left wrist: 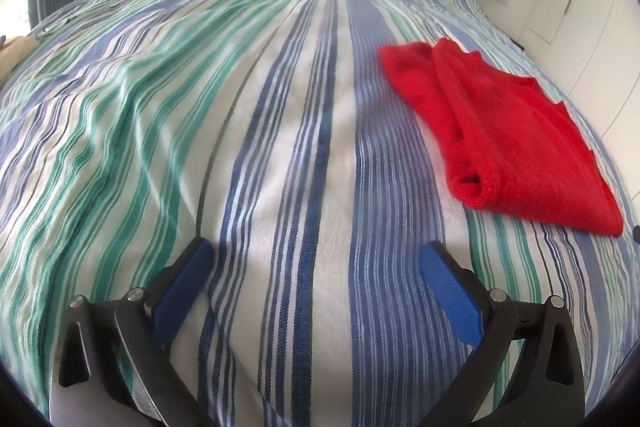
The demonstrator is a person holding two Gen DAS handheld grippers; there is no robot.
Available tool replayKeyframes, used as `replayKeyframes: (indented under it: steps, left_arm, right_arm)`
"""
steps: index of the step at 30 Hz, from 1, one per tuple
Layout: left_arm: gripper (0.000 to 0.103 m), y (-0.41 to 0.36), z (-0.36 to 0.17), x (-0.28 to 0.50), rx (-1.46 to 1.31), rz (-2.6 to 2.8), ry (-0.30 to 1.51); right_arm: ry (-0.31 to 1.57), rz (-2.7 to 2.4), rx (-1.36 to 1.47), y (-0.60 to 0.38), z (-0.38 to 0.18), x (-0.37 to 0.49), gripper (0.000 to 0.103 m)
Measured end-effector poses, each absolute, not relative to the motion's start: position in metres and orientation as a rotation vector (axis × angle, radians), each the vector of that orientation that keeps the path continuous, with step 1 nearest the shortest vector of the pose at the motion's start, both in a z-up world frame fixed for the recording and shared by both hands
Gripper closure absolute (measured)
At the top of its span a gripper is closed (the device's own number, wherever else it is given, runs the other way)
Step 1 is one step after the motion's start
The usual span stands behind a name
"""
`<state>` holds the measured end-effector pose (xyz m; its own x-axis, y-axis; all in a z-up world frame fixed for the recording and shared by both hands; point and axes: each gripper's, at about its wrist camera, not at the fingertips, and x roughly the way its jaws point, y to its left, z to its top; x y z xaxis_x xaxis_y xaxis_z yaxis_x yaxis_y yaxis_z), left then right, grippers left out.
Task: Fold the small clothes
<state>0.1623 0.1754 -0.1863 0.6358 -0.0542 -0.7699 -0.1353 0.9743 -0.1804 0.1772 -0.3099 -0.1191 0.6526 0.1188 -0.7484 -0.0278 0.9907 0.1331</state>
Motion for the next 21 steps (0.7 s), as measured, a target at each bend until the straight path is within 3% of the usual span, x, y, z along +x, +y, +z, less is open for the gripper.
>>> replayKeyframes:
  steps: [6, 8, 12, 21]
  left_arm:
    - [0.001, 0.174, -0.187, 0.163, -0.215, 0.054, 0.891]
    - [0.001, 0.172, -0.187, 0.164, -0.206, 0.059, 0.896]
    - [0.0, 0.168, -0.187, 0.164, -0.178, 0.072, 0.91]
    - [0.001, 0.15, -0.162, 0.154, -0.175, 0.005, 1.023]
  right_arm:
    - [0.917, 0.013, 0.112, -0.332, -0.166, 0.131, 0.036]
    - [0.873, 0.01, 0.118, -0.333, -0.17, 0.124, 0.034]
    - [0.836, 0.013, 0.073, -0.323, -0.177, 0.121, 0.022]
    - [0.814, 0.039, 0.086, -0.325, -0.182, 0.117, 0.018]
